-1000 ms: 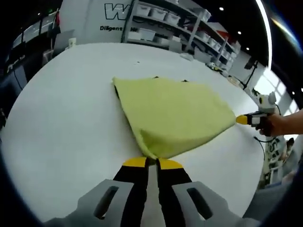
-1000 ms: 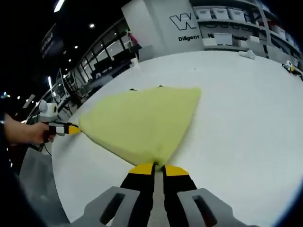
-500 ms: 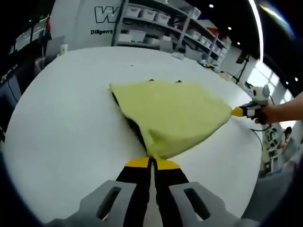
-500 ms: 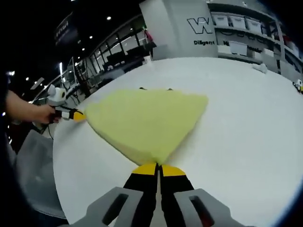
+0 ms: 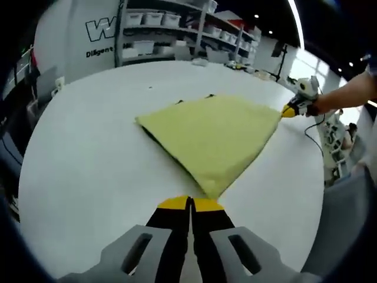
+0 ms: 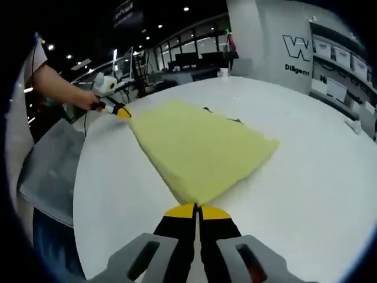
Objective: Fold the garment on the visible template until the final outline fits inside the template.
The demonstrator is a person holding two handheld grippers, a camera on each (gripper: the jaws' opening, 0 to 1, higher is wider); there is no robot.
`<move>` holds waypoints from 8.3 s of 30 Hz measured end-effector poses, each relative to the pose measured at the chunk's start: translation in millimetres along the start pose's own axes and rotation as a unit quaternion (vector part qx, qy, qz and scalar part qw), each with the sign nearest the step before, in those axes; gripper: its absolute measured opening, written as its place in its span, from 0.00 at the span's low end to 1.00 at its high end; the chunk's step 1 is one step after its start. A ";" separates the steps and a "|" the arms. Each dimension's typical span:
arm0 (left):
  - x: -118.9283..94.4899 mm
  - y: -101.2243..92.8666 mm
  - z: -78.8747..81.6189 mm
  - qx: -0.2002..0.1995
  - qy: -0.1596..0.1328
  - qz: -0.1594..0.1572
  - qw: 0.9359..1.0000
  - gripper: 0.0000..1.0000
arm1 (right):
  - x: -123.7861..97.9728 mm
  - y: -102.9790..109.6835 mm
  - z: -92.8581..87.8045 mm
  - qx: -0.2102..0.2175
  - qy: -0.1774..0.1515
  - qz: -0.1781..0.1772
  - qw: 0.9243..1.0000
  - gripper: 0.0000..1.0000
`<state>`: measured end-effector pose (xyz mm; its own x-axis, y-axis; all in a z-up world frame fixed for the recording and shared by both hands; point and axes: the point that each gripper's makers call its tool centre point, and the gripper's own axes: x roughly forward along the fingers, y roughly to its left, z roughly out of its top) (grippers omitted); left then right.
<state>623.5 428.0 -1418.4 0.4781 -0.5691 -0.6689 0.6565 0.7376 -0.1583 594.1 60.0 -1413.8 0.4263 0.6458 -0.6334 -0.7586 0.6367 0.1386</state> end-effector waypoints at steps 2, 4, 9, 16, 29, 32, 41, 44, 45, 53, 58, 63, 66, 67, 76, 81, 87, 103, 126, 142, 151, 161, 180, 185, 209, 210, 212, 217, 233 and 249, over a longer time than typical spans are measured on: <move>1.8 -4.2 -2.9 -0.013 0.005 -0.001 1.000 0.00 | 2.2 0.8 -3.4 -0.005 0.012 -0.001 1.000 0.00; 5.4 -12.8 -3.8 -0.020 0.000 -0.012 1.000 0.03 | 4.1 1.7 -8.1 0.014 0.021 -0.002 1.000 0.03; 14.8 -30.3 -4.7 -0.045 -0.004 -0.025 0.999 0.29 | 8.4 9.4 -20.1 0.006 0.037 -0.003 0.999 0.16; 25.6 -36.9 -9.9 -0.036 0.011 -0.026 0.999 0.18 | 12.0 1.1 -16.4 0.028 0.024 -0.022 0.999 0.08; 29.3 -29.4 -11.4 -0.026 0.021 -0.008 0.999 0.04 | 21.3 1.0 -11.4 0.037 0.021 -0.022 0.999 0.05; 28.8 -29.3 -9.2 -0.012 0.019 -0.013 1.000 0.03 | 20.7 1.8 -10.9 0.029 0.021 -0.019 0.999 0.00; 28.8 -25.1 -6.8 -0.003 0.023 -0.015 1.000 0.03 | 20.1 2.1 -17.5 0.012 0.034 -0.016 0.999 0.00; 29.1 -25.2 -6.7 -0.003 0.023 -0.015 1.000 0.02 | 20.4 -0.2 -16.2 0.013 0.030 -0.018 0.999 0.00; 29.0 -25.2 -6.7 -0.003 0.023 -0.015 1.000 0.02 | 20.2 0.5 -17.0 0.009 0.034 -0.016 0.999 0.00; 22.1 -16.7 -5.6 0.051 0.031 -0.024 0.998 0.01 | 7.5 -1.7 -22.5 -0.167 0.093 0.031 0.981 0.00; 19.6 -17.1 -4.7 0.073 0.039 -0.037 0.996 0.01 | 3.6 4.9 -23.5 -0.210 0.104 0.049 0.971 0.00; 19.4 -22.3 -12.3 0.043 0.054 -0.043 0.997 0.02 | 8.3 22.4 -30.8 -0.185 0.102 0.059 0.976 0.00; 17.1 -23.2 -17.8 0.036 0.063 -0.042 0.996 0.03 | 8.5 29.6 -38.8 -0.157 0.107 0.057 0.980 0.00; 15.2 -23.3 -21.5 0.030 0.069 -0.043 0.996 0.04 | 6.3 29.1 -45.4 -0.145 0.121 0.051 0.981 0.00; -2.1 2.4 -10.0 0.013 0.042 0.015 0.999 0.03 | -14.4 10.5 -23.6 -0.110 0.094 -0.014 0.989 0.00; -5.1 12.4 30.8 0.023 -0.027 0.052 0.998 0.02 | -12.2 7.5 18.5 -0.101 0.038 -0.033 0.994 0.00; 27.2 -37.3 52.4 0.036 -0.039 -0.021 0.998 0.02 | 26.1 29.1 48.0 -0.064 -0.007 -0.012 0.998 0.00; 94.1 -130.2 46.7 0.130 0.003 -0.114 0.985 0.10 | 117.7 102.0 59.5 -0.072 -0.010 0.047 0.996 0.00; 60.1 -78.8 7.4 0.115 0.027 -0.077 0.990 0.11 | 75.4 77.0 11.1 -0.066 -0.013 0.023 0.997 0.03; 26.3 -36.0 -16.2 0.049 0.015 -0.030 0.998 0.08 | 21.9 34.1 -26.7 -0.001 -0.015 -0.023 1.000 0.00; 21.3 -34.3 -22.4 0.009 0.008 -0.032 0.999 0.06 | 14.4 26.2 -30.9 -0.003 -0.006 -0.032 0.999 0.00; 14.9 -33.8 -27.9 -0.024 0.004 -0.029 0.999 0.03 | 10.8 20.0 -31.7 0.020 -0.004 -0.042 0.999 0.00; 7.4 -48.5 -23.6 -0.063 -0.016 -0.006 0.998 0.19 | -5.3 12.3 -36.7 0.042 0.003 -0.096 0.995 0.19; -0.4 -55.2 -23.1 -0.063 -0.026 0.001 0.998 0.30 | -10.5 20.0 -32.5 0.063 -0.014 -0.102 0.993 0.28; -36.9 -92.4 -37.3 -0.048 -0.053 0.032 0.997 0.79 | -34.5 70.3 -18.3 0.080 -0.066 -0.145 0.984 0.63; -38.0 -93.7 -37.1 -0.044 -0.056 0.035 0.997 0.80 | -35.0 70.3 -18.8 0.080 -0.067 -0.148 0.984 0.64; -38.5 -93.9 -36.8 -0.041 -0.061 0.037 0.997 0.83 | -36.5 72.0 -18.5 0.083 -0.074 -0.151 0.982 0.67; -39.4 -95.8 -35.6 -0.039 -0.078 0.042 0.995 0.92 | -39.1 79.3 -20.2 0.082 -0.077 -0.159 0.981 0.75; -40.6 -105.7 -34.0 -0.013 -0.110 0.066 0.992 0.99 | -38.0 110.1 -37.9 0.099 -0.092 -0.160 0.978 0.99; -40.7 -107.3 -37.4 -0.029 -0.113 0.059 0.991 0.99 | -52.2 114.4 -40.8 0.116 -0.102 -0.167 0.974 0.99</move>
<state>511.8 385.6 -1401.3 0.6728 -0.5393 -0.5065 0.5565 0.8200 -0.1338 465.0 81.9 -1396.0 0.7381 0.4409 -0.5107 -0.4387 0.8887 0.1334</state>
